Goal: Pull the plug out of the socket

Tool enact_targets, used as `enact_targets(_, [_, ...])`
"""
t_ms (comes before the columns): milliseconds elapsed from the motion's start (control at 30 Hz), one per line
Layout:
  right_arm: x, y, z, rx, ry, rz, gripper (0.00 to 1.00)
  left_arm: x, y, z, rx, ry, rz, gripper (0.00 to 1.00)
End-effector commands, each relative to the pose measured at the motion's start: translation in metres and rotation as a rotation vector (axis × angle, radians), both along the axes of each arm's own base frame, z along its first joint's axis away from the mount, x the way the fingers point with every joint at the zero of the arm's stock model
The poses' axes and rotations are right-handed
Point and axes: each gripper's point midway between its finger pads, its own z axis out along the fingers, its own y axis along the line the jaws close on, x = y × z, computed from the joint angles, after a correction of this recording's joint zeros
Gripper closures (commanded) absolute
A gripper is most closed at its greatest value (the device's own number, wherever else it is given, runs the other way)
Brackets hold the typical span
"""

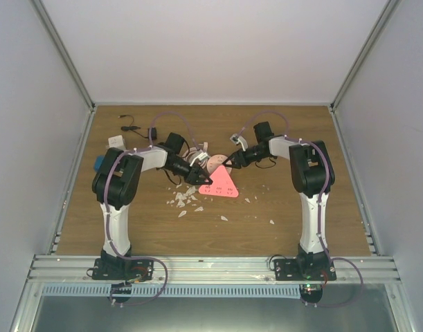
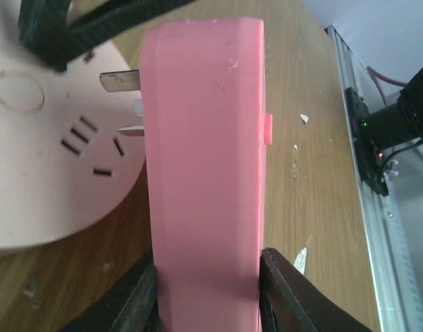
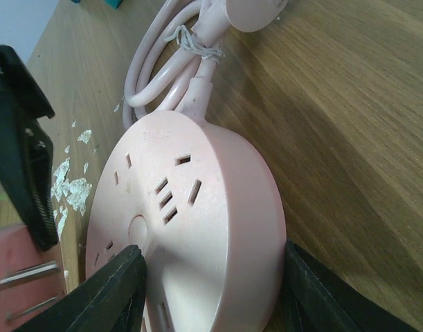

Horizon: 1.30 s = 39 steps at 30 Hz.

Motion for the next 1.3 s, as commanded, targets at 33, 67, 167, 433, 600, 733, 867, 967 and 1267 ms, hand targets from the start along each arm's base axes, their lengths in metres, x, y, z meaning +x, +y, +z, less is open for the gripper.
enact_targets(33, [-0.011, -0.012, -0.050, -0.161, 0.056, -0.013, 0.52, 0.009, -0.007, 0.022, -0.034, -0.197, -0.034, 0.98])
enact_targets(67, [-0.011, -0.012, -0.050, -0.159, 0.057, -0.013, 0.52, 0.008, -0.007, 0.024, -0.042, -0.197, -0.039, 0.99])
enact_targets(167, [-0.010, -0.011, -0.046, -0.152, 0.057, -0.012, 0.52, 0.004, -0.007, 0.030, -0.055, -0.202, -0.045, 1.00])
enact_targets(433, [-0.008, -0.008, -0.030, -0.124, 0.040, -0.013, 0.41, -0.010, 0.006, 0.043, -0.044, -0.233, -0.040, 1.00])
enact_targets(600, [-0.005, -0.011, -0.021, -0.119, 0.024, -0.018, 0.31, -0.016, 0.032, 0.047, -0.028, -0.233, -0.002, 1.00])
enact_targets(733, [-0.001, -0.015, -0.005, -0.099, -0.014, -0.027, 0.19, -0.017, 0.066, 0.046, -0.008, -0.225, 0.059, 1.00])
enact_targets(867, [0.000, -0.015, 0.019, -0.062, -0.058, -0.024, 0.05, -0.019, 0.108, 0.038, 0.028, -0.212, 0.141, 1.00])
enact_targets(967, [0.000, -0.014, 0.040, -0.036, -0.103, -0.024, 0.00, -0.020, 0.140, 0.035, 0.047, -0.206, 0.211, 1.00])
enact_targets(1267, [-0.009, -0.011, 0.138, 0.085, -0.249, -0.033, 0.00, -0.025, 0.218, 0.021, 0.124, -0.181, 0.374, 1.00])
